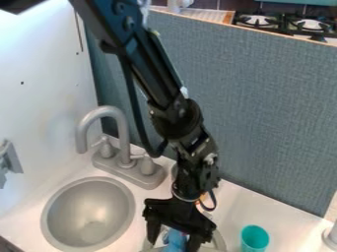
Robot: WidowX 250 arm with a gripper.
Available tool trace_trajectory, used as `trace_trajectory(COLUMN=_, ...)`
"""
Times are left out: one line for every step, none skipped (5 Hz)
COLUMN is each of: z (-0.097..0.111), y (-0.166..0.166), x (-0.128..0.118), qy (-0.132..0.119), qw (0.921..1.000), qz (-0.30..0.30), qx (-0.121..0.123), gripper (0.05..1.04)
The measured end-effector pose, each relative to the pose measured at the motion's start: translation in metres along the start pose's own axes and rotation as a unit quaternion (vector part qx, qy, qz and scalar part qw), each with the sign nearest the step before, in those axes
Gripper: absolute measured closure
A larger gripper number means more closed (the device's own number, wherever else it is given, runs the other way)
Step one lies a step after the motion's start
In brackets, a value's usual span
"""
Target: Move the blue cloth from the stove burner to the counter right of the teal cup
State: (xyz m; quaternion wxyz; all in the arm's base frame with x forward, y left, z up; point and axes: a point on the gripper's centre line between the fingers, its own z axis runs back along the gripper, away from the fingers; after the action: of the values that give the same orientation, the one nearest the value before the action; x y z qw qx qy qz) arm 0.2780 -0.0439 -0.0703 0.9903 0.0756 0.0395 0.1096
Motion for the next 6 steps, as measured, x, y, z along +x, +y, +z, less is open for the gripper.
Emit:
trace_trajectory(z=-0.01, y=-0.012, x=0.0, qy=-0.001, qw=0.9993, qz=0.0, qx=-0.036, gripper=0.127)
trace_trajectory(z=-0.01, y=-0.016, x=-0.001, qy=0.005, qw=0.9988, qz=0.006, qx=-0.048, gripper=0.363)
trace_trajectory(z=0.011, y=-0.016, x=-0.007, qy=-0.008, qw=0.9977, qz=-0.002, qx=-0.068, gripper=0.505)
trace_trajectory(z=0.056, y=-0.036, x=-0.018, qy=-0.047, qw=0.9968, qz=-0.047, qx=-0.044, gripper=0.541)
trace_trajectory(z=0.089, y=-0.064, x=-0.036, qy=-0.089, qw=0.9905, qz=-0.094, qx=-0.047, gripper=0.541)
trace_trajectory(z=0.095, y=-0.091, x=-0.046, qy=-0.077, qw=0.9859, qz=-0.119, qx=-0.089, gripper=0.541)
